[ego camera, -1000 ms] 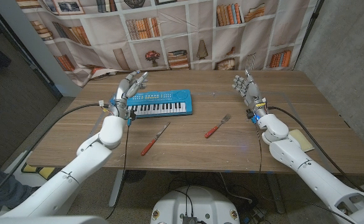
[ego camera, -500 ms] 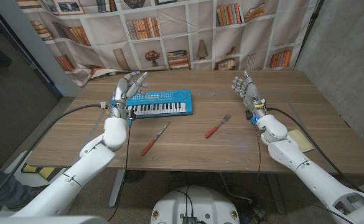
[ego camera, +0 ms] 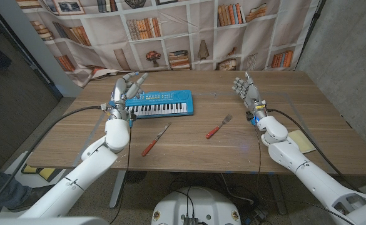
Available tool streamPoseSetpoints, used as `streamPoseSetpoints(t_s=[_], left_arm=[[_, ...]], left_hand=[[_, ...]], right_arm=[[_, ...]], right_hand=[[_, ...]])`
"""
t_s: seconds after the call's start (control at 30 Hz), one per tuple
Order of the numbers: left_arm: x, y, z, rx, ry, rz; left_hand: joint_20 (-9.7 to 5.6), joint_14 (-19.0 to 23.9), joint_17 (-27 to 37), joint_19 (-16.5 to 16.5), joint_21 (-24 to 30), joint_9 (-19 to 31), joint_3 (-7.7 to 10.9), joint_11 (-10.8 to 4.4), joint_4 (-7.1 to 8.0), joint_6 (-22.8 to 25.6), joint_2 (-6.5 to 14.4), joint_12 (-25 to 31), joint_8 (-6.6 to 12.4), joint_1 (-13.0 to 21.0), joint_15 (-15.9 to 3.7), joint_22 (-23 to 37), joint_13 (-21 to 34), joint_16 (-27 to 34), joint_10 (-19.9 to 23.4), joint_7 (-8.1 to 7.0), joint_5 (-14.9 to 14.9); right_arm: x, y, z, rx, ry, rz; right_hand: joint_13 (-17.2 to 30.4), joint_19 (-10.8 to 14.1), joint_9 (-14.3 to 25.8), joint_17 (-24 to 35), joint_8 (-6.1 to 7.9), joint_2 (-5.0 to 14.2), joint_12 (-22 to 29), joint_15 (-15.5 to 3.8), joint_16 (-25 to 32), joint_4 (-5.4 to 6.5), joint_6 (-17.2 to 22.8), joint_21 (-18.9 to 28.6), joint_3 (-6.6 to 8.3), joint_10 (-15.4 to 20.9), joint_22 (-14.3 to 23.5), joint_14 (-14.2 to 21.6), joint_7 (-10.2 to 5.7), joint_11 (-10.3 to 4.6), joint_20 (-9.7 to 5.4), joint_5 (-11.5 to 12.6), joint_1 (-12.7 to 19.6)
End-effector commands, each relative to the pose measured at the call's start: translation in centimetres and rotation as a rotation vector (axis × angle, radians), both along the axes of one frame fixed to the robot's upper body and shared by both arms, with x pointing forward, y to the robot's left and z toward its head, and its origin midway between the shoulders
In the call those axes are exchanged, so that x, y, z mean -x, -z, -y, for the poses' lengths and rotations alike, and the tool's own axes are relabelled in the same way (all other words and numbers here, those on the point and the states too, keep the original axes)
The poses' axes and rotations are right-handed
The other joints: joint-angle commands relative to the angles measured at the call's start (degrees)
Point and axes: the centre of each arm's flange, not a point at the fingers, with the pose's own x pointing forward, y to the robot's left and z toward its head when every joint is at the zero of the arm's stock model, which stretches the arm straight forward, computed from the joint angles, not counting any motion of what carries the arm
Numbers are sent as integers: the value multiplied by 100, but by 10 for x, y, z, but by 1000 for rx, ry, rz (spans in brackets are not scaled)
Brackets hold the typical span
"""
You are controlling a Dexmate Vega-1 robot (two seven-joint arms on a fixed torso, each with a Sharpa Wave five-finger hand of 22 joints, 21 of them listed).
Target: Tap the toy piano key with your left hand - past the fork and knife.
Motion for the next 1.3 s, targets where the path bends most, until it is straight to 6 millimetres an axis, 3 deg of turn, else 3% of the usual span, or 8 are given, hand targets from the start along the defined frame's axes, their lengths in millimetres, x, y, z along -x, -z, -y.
streamPoseSetpoints(t_s=[0.03, 0.23, 0.33, 0.5, 0.6, 0.9, 1.23, 1.3], left_arm=[[9, -2, 5, -33, -42, -10], [11, -3, 11, -79, -61, -47], [14, -4, 13, -101, -81, -63], [19, -7, 19, -160, -107, -101], [22, -9, 23, -202, -121, -134], [26, -9, 31, -285, -148, -159], [33, -9, 34, -340, -154, -187], [35, -8, 35, -347, -158, -193]], left_hand=[[12, -2, 575, -36, 210, 35, 6, -121, -117, -563, -68, 570, -63, 248, -36, 211, 63, 701, -38, 55, 5], [5, -91, 931, -136, 263, 37, 72, -169, -268, -1052, -112, 798, -78, 572, -44, 254, 178, 1012, -170, 127, 19], [2, -100, 1003, -186, 281, 38, 205, -175, -421, -1220, -46, 853, -48, 929, -46, 230, 241, 1037, -272, 119, 15], [3, -124, 1184, -258, 375, 42, 544, -176, -668, -1466, 157, 918, -17, 1624, -44, 234, 336, 1082, -368, 106, 77], [-2, -154, 1287, -359, 422, 46, 873, -182, -808, -1555, 277, 939, 6, 2209, -43, 234, 382, 1045, -414, 104, 340], [26, -195, 1380, -615, 497, 51, 1373, -182, -817, -1618, 58, 1001, 34, 2834, -38, 295, 578, 785, -549, 8, 1019], [63, -153, 1650, -714, 637, 54, 1905, -176, -722, -1442, -225, 1161, 65, 2977, -22, 376, 826, 667, -463, -98, 1662], [62, -135, 1772, -693, 717, 56, 2107, -171, -703, -1431, -294, 1217, 57, 2977, -22, 405, 902, 667, -419, -109, 1875]], right_arm=[[-1, 2, 0, -6, -8, 1], [-2, 4, 2, -11, -10, -4], [-3, 5, 3, -9, -12, -7], [-3, 6, 3, -4, -17, -10], [-3, 7, 4, -6, -19, -14], [0, 12, 7, -16, -20, -18], [4, 13, 6, -20, -20, -21], [4, 14, 5, -14, -23, -20]], right_hand=[[8, 53, 14, 15, 17, 21, -13, 6, 15, -48, 58, 30, 10, 50, 32, 47, -6, 1, 20, 1, 61], [8, 54, 14, 16, 14, 21, -15, 11, 15, -51, 58, 28, 7, 61, 32, 58, -10, 3, 24, -1, 63], [8, 54, 14, 16, 12, 22, -16, 15, 17, -52, 57, 27, 6, 61, 32, 66, -13, 3, 26, -1, 63], [9, 58, 15, 16, 15, 23, -17, 9, 15, -54, 67, 27, 4, 68, 32, 70, -23, 2, 27, -2, 64], [9, 60, 15, 17, 15, 24, -18, 10, 16, -55, 71, 27, 3, 73, 32, 76, -22, -1, 28, -3, 66], [9, 83, 15, 17, 11, 26, -16, -6, 16, -59, 68, 34, 1, 89, 33, 88, -21, -3, 21, -3, 70], [9, 91, 15, 17, 11, 32, -18, -10, 15, -65, 78, 32, 0, 103, 33, 104, -25, 2, 22, -5, 76], [9, 93, 16, 17, 10, 32, -20, -10, 14, -66, 76, 32, -1, 103, 33, 105, -25, -3, 23, -5, 77]])
